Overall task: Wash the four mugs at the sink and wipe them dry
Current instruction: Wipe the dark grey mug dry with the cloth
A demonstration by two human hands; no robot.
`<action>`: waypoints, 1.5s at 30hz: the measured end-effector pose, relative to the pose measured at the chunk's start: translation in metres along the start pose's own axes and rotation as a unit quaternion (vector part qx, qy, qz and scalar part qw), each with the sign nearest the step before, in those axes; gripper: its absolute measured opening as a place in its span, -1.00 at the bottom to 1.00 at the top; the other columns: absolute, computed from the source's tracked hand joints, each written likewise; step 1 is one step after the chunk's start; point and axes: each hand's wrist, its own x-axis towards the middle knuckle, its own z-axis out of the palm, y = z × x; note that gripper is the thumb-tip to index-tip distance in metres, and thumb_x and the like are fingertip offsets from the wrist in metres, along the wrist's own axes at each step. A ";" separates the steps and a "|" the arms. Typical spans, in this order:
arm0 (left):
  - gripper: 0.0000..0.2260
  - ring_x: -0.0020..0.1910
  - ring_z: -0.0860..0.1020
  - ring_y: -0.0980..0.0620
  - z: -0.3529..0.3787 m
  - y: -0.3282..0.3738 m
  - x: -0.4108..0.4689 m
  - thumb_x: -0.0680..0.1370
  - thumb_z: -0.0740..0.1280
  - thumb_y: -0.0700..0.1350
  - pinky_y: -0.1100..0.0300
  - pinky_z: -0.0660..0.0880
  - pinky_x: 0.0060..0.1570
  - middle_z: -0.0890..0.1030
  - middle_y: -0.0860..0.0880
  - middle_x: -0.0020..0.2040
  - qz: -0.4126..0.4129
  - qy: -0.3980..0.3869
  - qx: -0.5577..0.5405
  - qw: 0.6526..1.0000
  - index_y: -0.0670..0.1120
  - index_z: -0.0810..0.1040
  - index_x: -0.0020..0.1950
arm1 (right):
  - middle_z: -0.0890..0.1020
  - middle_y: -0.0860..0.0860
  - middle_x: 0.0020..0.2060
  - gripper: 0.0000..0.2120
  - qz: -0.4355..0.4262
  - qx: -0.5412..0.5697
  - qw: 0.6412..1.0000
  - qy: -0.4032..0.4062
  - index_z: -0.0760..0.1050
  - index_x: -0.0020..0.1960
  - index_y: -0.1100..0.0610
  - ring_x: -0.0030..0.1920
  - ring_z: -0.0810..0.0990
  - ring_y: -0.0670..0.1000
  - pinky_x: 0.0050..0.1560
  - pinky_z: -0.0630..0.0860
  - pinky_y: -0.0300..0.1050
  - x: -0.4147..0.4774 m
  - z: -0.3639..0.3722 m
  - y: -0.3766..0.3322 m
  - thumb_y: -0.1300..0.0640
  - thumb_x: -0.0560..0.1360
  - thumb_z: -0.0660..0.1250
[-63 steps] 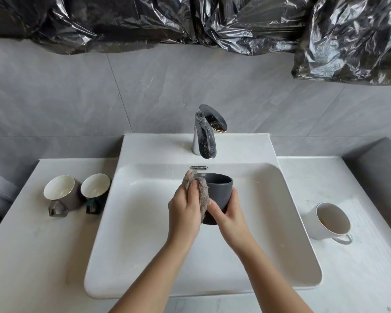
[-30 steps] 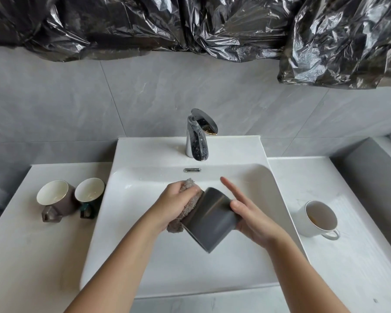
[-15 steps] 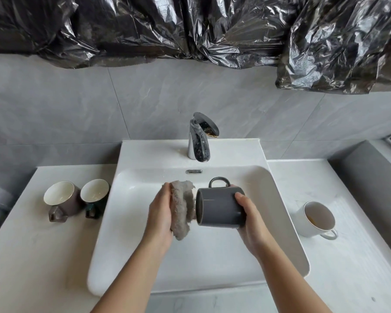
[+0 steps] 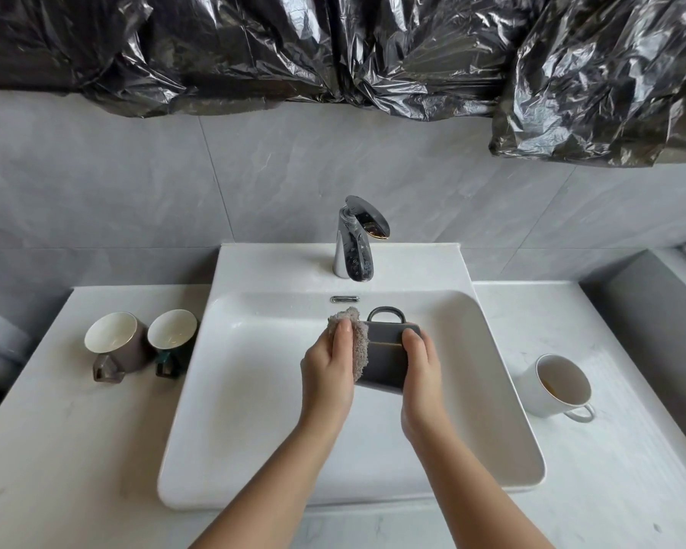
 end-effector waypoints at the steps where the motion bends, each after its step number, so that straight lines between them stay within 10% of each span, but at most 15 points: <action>1: -0.72 -0.28 0.50 0.11 0.000 0.000 0.000 0.64 0.18 0.05 0.19 0.42 -0.21 0.56 0.18 -0.37 0.020 0.004 0.009 1.000 -0.01 0.57 -0.17 | 0.60 0.02 -0.09 -0.75 0.012 0.009 1.000 0.015 0.52 0.12 0.14 -0.12 0.54 -0.07 -0.12 0.45 -0.19 0.000 0.002 0.000 0.00 0.57 0.22; 5: -0.61 -0.42 0.35 0.16 -0.001 -0.005 -0.001 0.55 0.23 0.13 0.22 0.34 -0.36 0.43 0.13 -0.48 0.116 0.011 0.035 0.993 -0.14 0.45 -0.31 | 0.67 0.13 0.01 -0.66 0.092 0.051 0.993 0.050 0.59 0.08 0.08 0.01 0.63 0.15 0.14 0.56 0.12 0.001 0.006 -0.002 -0.11 0.48 0.22; 15: -0.77 -0.40 0.40 0.31 -0.022 -0.032 0.010 0.56 0.24 -0.04 0.46 0.32 -0.33 0.43 0.22 -0.44 0.321 -0.018 0.130 0.938 -0.09 0.51 -0.26 | 0.60 0.13 -0.16 -0.81 0.221 0.190 0.955 0.055 0.50 -0.10 0.08 -0.13 0.58 0.16 0.03 0.56 0.17 0.013 -0.008 -0.019 -0.04 0.51 0.27; 21: -0.66 -0.42 0.44 0.18 -0.016 -0.010 0.017 0.61 0.26 0.01 0.31 0.41 -0.35 0.53 0.11 -0.46 0.117 -0.005 0.066 0.991 0.06 0.51 -0.38 | 0.68 0.05 -0.29 -0.70 0.149 0.200 0.968 0.010 0.61 -0.21 0.04 -0.23 0.65 0.06 -0.11 0.55 0.04 0.015 -0.016 -0.018 0.00 0.58 0.18; 26: -0.69 -0.12 0.60 0.07 -0.003 0.009 0.017 0.64 0.17 0.05 0.22 0.56 -0.17 0.66 0.09 -0.17 0.018 -0.042 0.011 0.999 -0.03 0.67 0.03 | 0.68 -0.02 -0.30 -0.75 0.073 0.112 0.991 -0.021 0.57 -0.12 0.06 -0.25 0.64 -0.07 -0.12 0.48 -0.09 0.006 -0.009 -0.008 0.04 0.61 0.17; 32: -0.57 -0.29 0.51 -0.12 0.000 0.007 0.009 0.52 0.15 0.24 -0.07 0.55 -0.28 0.60 -0.13 -0.26 -0.065 -0.039 -0.032 0.997 -0.06 0.62 -0.14 | 0.63 -0.07 -0.10 -0.65 -0.054 -0.022 0.998 -0.022 0.56 0.10 0.00 -0.06 0.55 -0.10 0.00 0.45 -0.15 0.004 -0.008 -0.001 -0.09 0.44 0.17; 39: -0.61 -0.41 0.33 0.08 0.000 0.002 -0.003 0.63 0.20 0.04 0.14 0.32 -0.32 0.38 0.14 -0.48 0.013 0.003 -0.024 1.000 -0.11 0.40 -0.35 | 0.62 0.00 0.07 -0.33 -0.083 -0.063 0.995 -0.009 0.47 0.32 0.06 0.03 0.55 -0.13 -0.01 0.45 -0.37 0.004 -0.007 0.003 -0.26 0.32 0.16; 45: -0.64 -0.41 0.39 0.16 0.000 -0.006 -0.005 0.51 0.28 0.12 0.22 0.39 -0.34 0.48 0.08 -0.45 0.128 -0.007 -0.009 0.992 -0.15 0.53 -0.27 | 0.63 0.00 -0.07 -0.62 -0.051 -0.009 0.999 0.019 0.55 0.13 0.06 -0.05 0.54 -0.06 0.04 0.46 -0.08 0.008 -0.005 0.003 -0.09 0.44 0.16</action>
